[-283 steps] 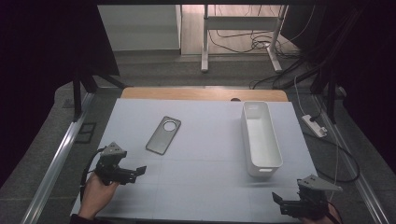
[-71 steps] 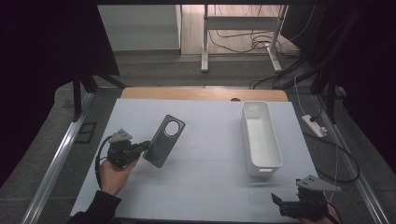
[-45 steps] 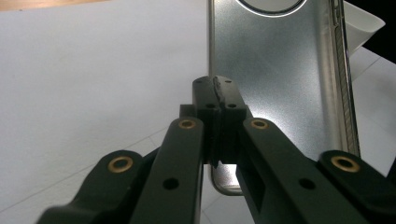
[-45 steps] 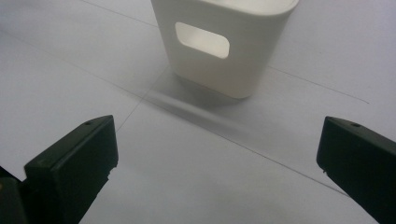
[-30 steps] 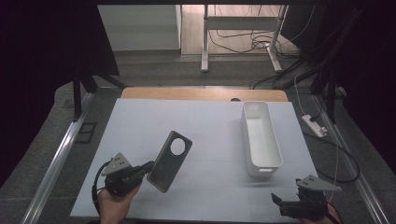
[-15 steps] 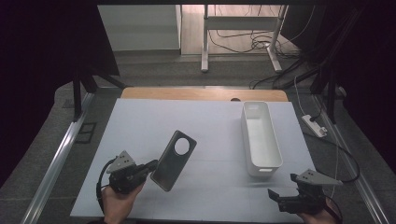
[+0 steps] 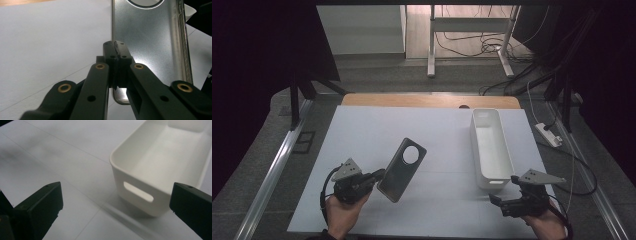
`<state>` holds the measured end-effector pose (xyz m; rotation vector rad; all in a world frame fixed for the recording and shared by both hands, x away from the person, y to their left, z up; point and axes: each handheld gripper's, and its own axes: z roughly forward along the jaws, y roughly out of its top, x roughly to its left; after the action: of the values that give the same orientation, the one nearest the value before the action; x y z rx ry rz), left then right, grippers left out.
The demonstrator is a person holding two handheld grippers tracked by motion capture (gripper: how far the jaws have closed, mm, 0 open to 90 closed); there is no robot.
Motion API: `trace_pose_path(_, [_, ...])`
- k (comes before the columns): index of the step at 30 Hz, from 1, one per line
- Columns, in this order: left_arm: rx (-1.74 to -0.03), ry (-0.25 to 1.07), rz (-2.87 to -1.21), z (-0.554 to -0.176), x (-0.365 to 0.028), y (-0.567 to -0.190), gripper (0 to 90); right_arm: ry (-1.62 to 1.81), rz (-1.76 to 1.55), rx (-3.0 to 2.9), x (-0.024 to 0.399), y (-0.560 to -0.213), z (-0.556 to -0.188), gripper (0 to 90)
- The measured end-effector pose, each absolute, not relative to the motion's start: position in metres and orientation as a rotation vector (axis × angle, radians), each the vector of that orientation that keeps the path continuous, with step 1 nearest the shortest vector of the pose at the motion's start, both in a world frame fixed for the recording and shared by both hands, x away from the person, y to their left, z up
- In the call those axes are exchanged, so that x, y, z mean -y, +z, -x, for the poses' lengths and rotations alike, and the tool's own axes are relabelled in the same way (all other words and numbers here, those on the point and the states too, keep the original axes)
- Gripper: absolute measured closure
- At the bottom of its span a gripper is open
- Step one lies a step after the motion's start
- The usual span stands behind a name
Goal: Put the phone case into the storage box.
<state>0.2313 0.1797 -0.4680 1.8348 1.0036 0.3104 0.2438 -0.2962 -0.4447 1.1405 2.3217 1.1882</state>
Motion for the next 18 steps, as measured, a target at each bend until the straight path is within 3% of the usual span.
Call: trace_pose_path(18, [-0.990,0.305,-1.840,-0.243,-0.171,-0.469,89.3,1.309,-1.140,-2.384,0.265,-0.437,-0.270,0.0])
